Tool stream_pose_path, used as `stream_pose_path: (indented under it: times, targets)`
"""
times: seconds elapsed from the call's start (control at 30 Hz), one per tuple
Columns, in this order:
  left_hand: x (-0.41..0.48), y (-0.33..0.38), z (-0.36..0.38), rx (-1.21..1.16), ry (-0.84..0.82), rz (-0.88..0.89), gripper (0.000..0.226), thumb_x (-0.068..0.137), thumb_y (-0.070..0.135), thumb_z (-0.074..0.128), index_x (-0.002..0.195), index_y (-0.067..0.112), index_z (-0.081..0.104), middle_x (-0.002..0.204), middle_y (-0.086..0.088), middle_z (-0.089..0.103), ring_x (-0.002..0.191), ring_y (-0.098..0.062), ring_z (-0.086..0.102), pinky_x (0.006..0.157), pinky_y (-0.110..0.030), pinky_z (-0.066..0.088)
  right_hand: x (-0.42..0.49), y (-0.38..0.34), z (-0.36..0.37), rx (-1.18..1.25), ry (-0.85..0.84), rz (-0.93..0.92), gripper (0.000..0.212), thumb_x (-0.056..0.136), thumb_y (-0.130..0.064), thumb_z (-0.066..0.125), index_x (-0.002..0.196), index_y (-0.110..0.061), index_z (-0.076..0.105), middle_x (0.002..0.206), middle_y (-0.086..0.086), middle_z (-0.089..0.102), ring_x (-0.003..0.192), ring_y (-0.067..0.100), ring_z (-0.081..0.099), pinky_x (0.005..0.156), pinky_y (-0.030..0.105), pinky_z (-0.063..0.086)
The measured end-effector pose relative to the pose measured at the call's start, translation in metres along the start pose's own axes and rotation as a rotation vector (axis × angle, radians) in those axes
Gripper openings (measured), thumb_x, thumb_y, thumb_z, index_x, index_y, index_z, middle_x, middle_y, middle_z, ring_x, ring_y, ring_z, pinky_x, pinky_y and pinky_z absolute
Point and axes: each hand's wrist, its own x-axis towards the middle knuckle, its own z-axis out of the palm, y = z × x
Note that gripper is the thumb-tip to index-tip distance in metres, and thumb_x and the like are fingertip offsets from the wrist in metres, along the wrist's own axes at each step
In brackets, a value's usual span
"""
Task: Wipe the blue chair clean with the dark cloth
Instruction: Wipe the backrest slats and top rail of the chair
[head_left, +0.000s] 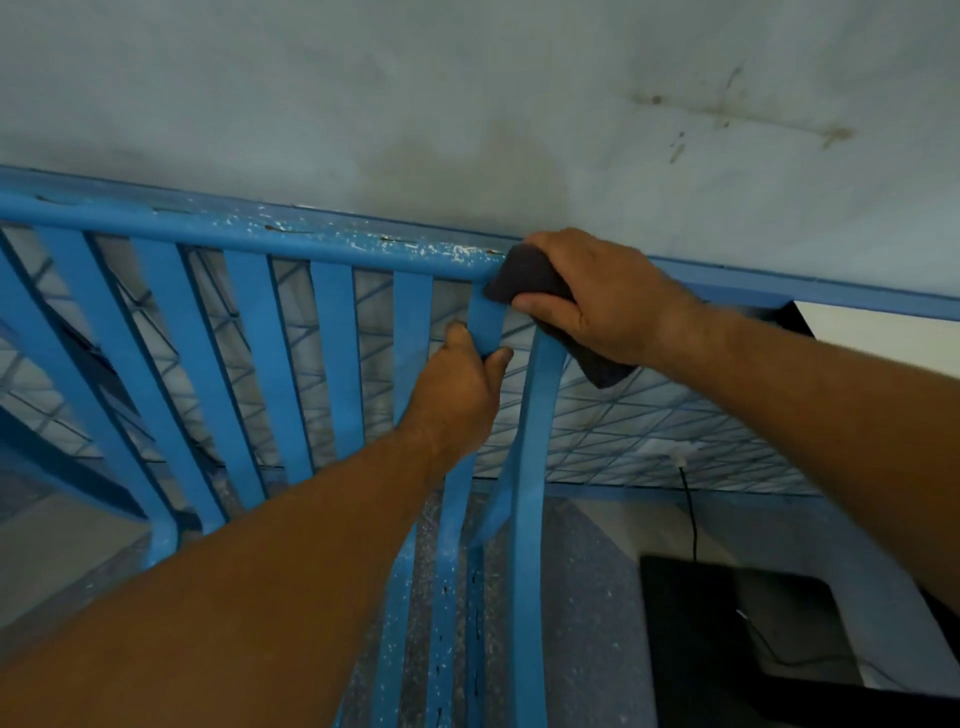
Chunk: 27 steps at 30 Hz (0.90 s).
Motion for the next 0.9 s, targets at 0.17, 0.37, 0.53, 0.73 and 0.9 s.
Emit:
stream_pose_path:
  times: [0.17,0.37,0.53,0.73,0.9]
  targets:
    - [0.002,0.002,-0.002,-0.014,-0.027,-0.033,0.020,0.099,0.034,0.047,0.101,0.017,0.036,0.076,0.004,0.052,0.062,-0.006,0.051,0.046,-0.021,0.031,0.024,-0.021,-0.018,-0.215,-0.159,-0.164,0.062,0.095,-0.051,0.050,0.146,-0.022,0.030,0.139,0.001,0.052,0.112,0.026,0.056,0.089,0.036,0.042]
    - [0.001,0.003,-0.002,-0.008,-0.050,-0.052,0.020,0.100,0.035,0.046,0.106,0.018,0.038,0.076,0.003,0.054,0.060,-0.008,0.052,0.046,-0.021,0.031,0.016,-0.020,-0.015,0.057,-0.126,0.049,0.085,0.084,-0.055,0.065,0.149,-0.024,0.023,0.136,0.002,0.055,0.114,0.023,0.056,0.092,0.033,0.045]
    - [0.001,0.004,-0.002,0.004,-0.056,-0.048,0.021,0.100,0.035,0.046,0.107,0.018,0.036,0.076,0.006,0.051,0.062,-0.006,0.050,0.047,-0.022,0.030,0.015,-0.020,-0.012,-0.083,-0.075,0.043,0.052,0.084,-0.066,0.053,0.105,-0.018,0.054,0.083,-0.005,0.054,0.076,0.018,0.053,0.067,0.030,0.036]
    - [0.002,0.004,-0.002,-0.023,-0.055,-0.083,0.022,0.099,0.036,0.047,0.103,0.017,0.036,0.079,0.006,0.052,0.068,-0.011,0.053,0.057,-0.028,0.040,0.028,-0.023,-0.022,0.006,-0.119,0.086,0.050,0.089,-0.067,0.032,0.096,-0.026,0.059,0.072,-0.004,0.054,0.072,0.022,0.055,0.066,0.029,0.038]
    - [0.001,0.002,0.001,-0.018,-0.041,-0.074,0.023,0.099,0.037,0.047,0.103,0.017,0.037,0.081,0.003,0.054,0.071,-0.014,0.056,0.060,-0.029,0.041,0.026,-0.027,-0.011,-0.079,-0.007,-0.013,0.050,0.096,-0.060,0.035,0.116,-0.020,0.058,0.094,0.002,0.066,0.080,0.022,0.058,0.070,0.032,0.040]
